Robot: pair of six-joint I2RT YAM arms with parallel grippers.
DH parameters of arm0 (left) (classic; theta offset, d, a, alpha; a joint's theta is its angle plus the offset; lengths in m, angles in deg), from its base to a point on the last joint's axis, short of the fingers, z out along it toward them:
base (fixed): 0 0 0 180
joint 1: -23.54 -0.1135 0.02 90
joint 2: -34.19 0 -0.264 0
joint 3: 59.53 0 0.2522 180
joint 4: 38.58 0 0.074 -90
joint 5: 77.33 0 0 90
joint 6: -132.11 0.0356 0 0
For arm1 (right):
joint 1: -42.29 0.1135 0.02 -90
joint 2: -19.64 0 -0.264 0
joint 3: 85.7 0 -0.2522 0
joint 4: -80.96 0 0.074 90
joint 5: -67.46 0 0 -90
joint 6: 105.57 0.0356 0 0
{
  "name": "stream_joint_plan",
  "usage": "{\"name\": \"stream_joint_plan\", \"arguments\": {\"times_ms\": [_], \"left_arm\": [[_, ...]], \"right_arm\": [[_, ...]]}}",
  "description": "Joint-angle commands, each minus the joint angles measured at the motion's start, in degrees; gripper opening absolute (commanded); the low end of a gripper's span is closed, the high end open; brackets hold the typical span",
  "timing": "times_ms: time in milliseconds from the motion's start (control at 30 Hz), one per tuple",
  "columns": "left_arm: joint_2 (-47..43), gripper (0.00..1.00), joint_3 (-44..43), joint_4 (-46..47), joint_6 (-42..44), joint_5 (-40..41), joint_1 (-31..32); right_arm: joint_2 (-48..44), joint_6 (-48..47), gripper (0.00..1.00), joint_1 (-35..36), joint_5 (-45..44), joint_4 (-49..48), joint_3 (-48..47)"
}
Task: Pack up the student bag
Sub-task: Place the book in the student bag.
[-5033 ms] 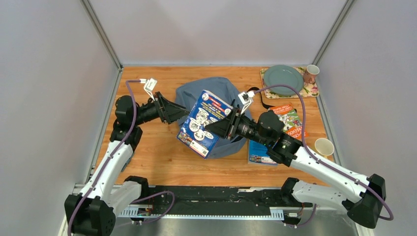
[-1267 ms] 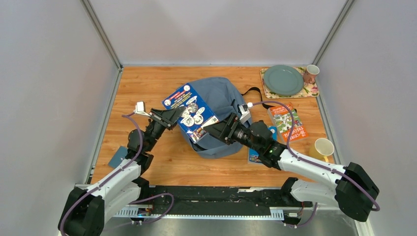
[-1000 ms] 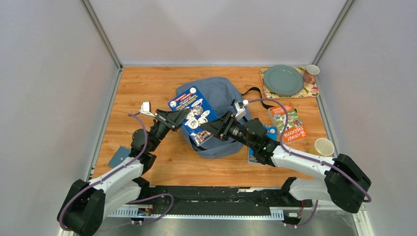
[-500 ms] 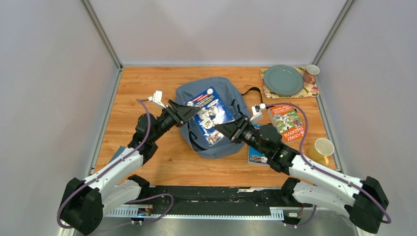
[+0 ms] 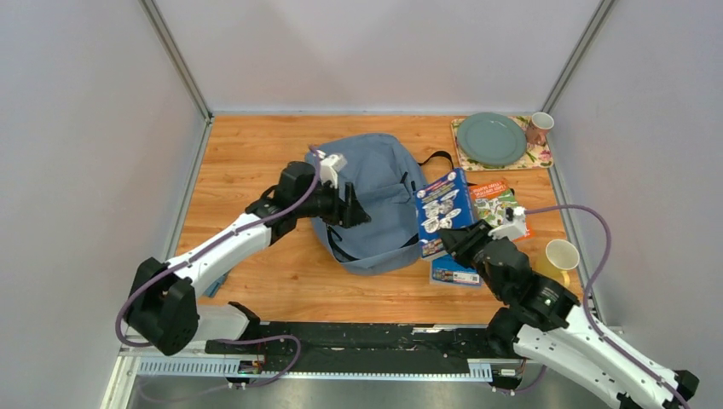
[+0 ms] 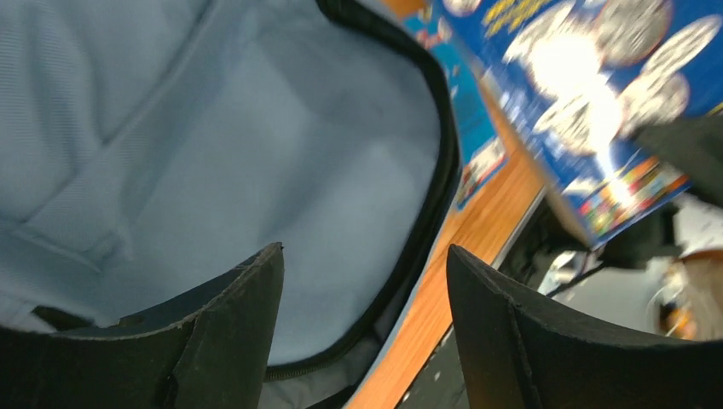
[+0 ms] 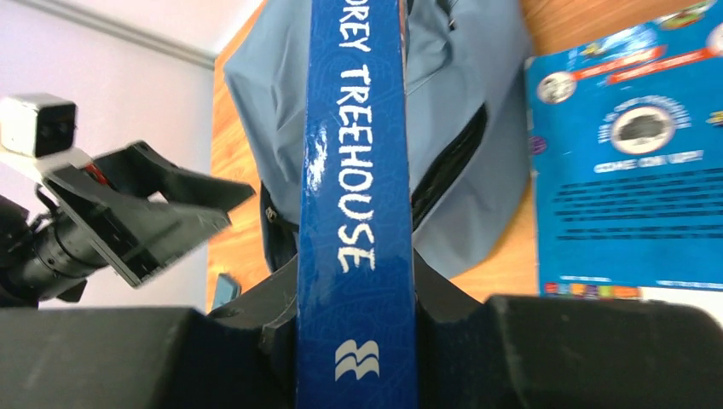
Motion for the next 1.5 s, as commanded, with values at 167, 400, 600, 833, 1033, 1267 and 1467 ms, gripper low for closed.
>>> {"name": "stream_joint_plan", "arguments": {"times_ms": [167, 400, 600, 833, 1033, 1267, 1467], "left_arm": [[8.71, 0.78, -13.22, -14.16, 22.91, 4.98, 15.39], [17.66, 0.77, -16.47, -6.95, 19.76, 1.21, 18.04], [23.21, 0.71, -20.34, -5.02, 17.39, 0.42, 18.12], [27.26, 0.63, -22.81, -4.4, 15.8, -1.34, 18.12], [29.19, 0.6, -22.02, -0.63, 12.73, -3.1, 18.12], [30.87, 0.51, -21.93, -0.09, 11.32, -2.93, 18.04], [30.78, 0.35, -21.32, 0.17, 10.88, -1.79, 18.04]], "right_arm": [[-12.14, -1.02, 0.0, -0.05, -16.63, 14.49, -8.68], [-12.67, -1.64, 0.0, -0.05, -17.34, 17.75, -11.14], [-13.11, -0.94, 0.0, -0.05, -15.58, 18.72, -11.32], [-13.2, -0.5, 0.0, -0.05, -14.62, 18.63, -10.53], [-13.73, 0.73, 0.0, -0.05, -14.18, 18.55, -9.21], [-14.52, 1.7, 0.0, -0.05, -12.42, 19.25, -8.33], [-15.92, 3.01, 0.0, -0.05, -12.07, 20.22, -7.89]]}}
